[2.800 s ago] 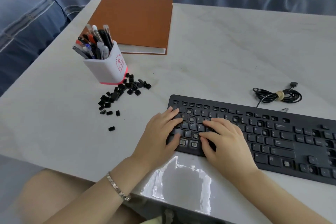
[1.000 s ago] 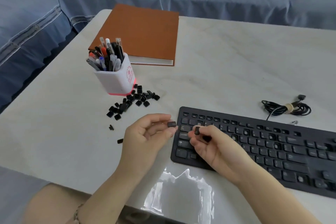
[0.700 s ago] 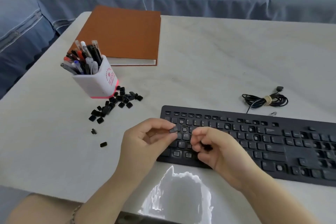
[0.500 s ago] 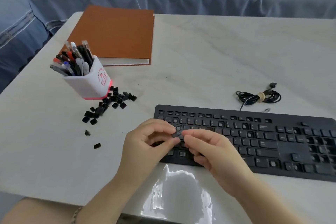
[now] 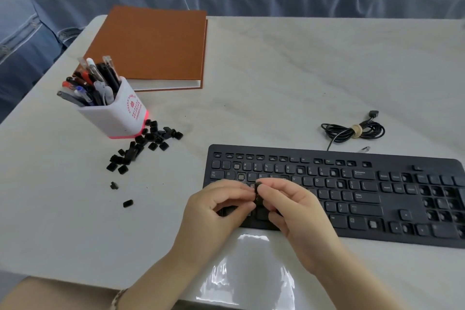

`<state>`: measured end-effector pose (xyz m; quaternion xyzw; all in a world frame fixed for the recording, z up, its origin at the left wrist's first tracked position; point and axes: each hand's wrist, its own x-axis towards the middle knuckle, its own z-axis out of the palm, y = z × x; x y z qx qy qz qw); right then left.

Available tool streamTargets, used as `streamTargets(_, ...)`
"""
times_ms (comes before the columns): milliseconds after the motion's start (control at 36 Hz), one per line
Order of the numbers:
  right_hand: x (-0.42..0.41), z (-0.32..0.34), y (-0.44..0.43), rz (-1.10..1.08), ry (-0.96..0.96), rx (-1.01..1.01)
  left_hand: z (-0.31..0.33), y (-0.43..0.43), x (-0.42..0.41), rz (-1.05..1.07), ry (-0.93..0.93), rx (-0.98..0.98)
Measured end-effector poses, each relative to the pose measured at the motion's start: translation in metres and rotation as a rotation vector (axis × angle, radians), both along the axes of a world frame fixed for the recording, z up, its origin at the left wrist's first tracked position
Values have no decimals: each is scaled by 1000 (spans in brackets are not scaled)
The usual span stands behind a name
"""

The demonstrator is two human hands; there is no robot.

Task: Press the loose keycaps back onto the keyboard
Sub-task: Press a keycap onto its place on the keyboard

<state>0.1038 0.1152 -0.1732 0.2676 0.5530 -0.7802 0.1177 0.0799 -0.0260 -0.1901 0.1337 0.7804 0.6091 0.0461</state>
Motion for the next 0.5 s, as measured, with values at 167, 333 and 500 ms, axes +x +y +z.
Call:
streamTargets(167, 0, -6, 12, -35, -4, 73, -11, 5, -3, -32, 101, -152)
streamTargets(333, -1, -7, 35, -95, -28, 82, -38, 4, -25, 140, 250, -400)
streamTargets(500, -5, -12, 50, -66, -3, 125, -48, 8, -46, 182, 159, -503)
